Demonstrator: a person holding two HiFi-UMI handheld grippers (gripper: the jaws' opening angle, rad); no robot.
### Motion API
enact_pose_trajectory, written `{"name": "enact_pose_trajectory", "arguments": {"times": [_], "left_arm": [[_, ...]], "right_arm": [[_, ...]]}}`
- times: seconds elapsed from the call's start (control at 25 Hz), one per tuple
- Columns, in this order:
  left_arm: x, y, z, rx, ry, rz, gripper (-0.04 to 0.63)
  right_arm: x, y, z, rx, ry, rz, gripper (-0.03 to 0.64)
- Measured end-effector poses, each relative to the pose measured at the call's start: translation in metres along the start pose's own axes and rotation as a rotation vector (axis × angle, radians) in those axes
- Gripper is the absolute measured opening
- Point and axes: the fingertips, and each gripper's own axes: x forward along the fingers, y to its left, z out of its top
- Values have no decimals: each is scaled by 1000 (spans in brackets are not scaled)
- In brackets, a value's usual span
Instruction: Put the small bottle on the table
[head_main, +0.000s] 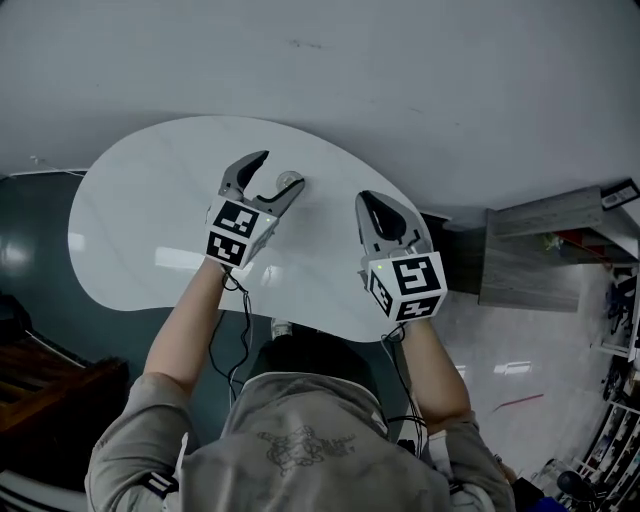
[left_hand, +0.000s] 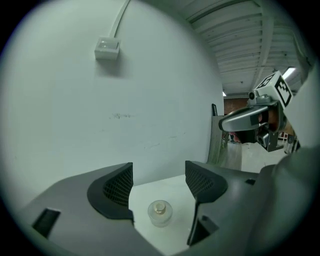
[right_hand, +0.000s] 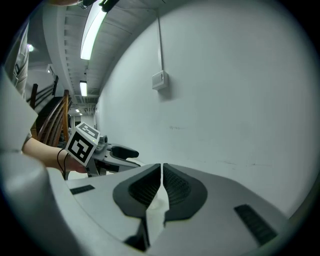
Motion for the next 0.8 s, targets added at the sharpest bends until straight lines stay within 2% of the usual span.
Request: {"name": "enact_pose_trajectory", "arguments": {"times": [0.04,0.16,0.2,0.32,0.48,0.6,0.68,0.8], "left_arm": [[-9,2,11,14,-16,24,328],[-37,7,42,21,-80,90,185],[-45,6,50,7,-92,95,167],[-69,2,67,-73,-110,82,146],[-105,-6,91,-161,-167,104,104],[-134,-14,107,-203,-217,123,87],[-154,-19,119,-182,-242,143,80],[-180,-29,134,-107,-263,174,63]], "right_arm": [[-5,1,10,-7,-15,-1,35],[-23,4,38,-29,-58,-6,35],[-30,6,46,-35,-72,-5,35],[-51,12,69,-49,-107,-1,35],[-79,23,97,-86,-142,12,35],[-103,33,112,-106,-171,21,35],[-118,43,122,-115,-193,31,35],[-139,56,133,-125,-230,54,35]]}}
